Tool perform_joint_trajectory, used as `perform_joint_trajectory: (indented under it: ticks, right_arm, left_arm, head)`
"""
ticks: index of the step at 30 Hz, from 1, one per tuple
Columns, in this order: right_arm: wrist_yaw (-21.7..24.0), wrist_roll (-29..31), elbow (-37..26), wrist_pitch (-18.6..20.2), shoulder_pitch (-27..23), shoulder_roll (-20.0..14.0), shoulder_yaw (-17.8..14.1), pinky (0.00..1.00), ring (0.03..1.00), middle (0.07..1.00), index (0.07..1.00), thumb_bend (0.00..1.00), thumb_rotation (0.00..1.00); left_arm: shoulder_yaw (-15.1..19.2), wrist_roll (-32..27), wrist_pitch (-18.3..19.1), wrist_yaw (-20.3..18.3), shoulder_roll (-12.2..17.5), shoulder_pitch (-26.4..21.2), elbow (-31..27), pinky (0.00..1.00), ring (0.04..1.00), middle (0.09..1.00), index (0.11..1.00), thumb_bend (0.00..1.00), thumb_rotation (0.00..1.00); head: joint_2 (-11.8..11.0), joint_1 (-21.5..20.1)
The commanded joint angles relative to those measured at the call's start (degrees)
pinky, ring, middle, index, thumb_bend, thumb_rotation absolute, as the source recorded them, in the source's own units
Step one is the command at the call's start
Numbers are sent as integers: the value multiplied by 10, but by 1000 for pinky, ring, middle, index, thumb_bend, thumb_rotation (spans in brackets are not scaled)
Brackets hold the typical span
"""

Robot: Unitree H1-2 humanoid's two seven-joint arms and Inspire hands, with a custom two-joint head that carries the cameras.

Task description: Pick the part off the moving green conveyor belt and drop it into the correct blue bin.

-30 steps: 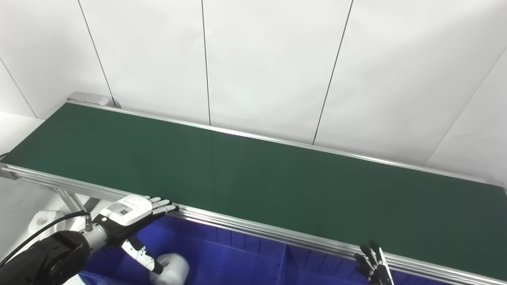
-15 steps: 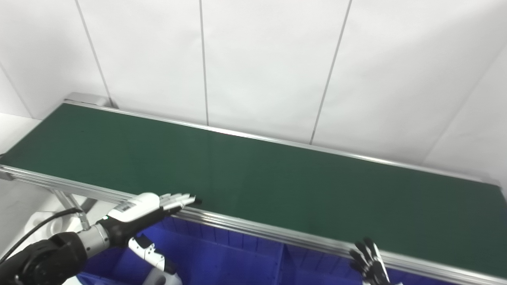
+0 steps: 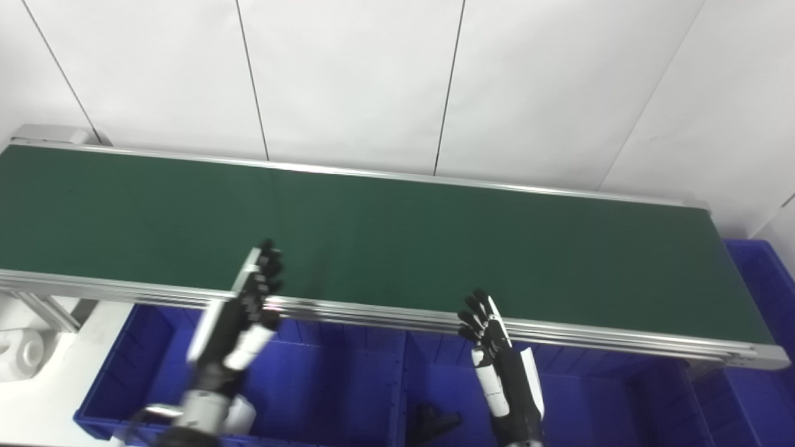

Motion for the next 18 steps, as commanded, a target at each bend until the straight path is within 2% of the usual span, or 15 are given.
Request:
perform_joint_trajectory:
  ticks: [1,4,8,9,12,15,18]
  right_arm:
    - [-7,4,-27,7,-9,12,-2,868,895,939,983,821,961]
    - [-8,11,-34,8,-8,7,-7,876,906,948,990,807,966]
    - [-8,16,-38,3,0,0,-12,874,904,945,984,810,971]
    - [-9,14,-36,0,2,-2,-13,871,900,942,981,811,967]
    - [-11,12,-37,-4,9,-7,-15,859,892,934,975,802,960]
    - [-11,16,-47,0,16,-10,-16,861,892,938,977,794,954]
    - [-9,17,-56,6,20,-13,-17,865,894,936,978,792,953]
  left_arm:
    - [-15,6,-25,-9,-2,-17,3,965,988,999,1000,911,843]
    - [-36,19,-38,-22,4,-19,11,974,991,1000,1000,909,836]
    - [-40,10,-30,-23,-2,-11,0,987,1000,1000,1000,927,816]
    - [-39,13,-17,-16,-10,-5,-19,981,1000,1000,1000,935,829]
    - [-40,17,25,-4,-27,11,-73,979,997,1000,1000,797,830]
    - [-51,18,75,-1,-40,34,-145,996,1000,1000,1000,743,839]
    - [-53,41,29,1,-30,49,-128,975,998,1000,1000,754,870]
  head:
    - [2,1]
    - [-2,3]
    - [-7,5]
    - [-8,5]
    - [-9,5]
    - [-3,7]
    - [0,5]
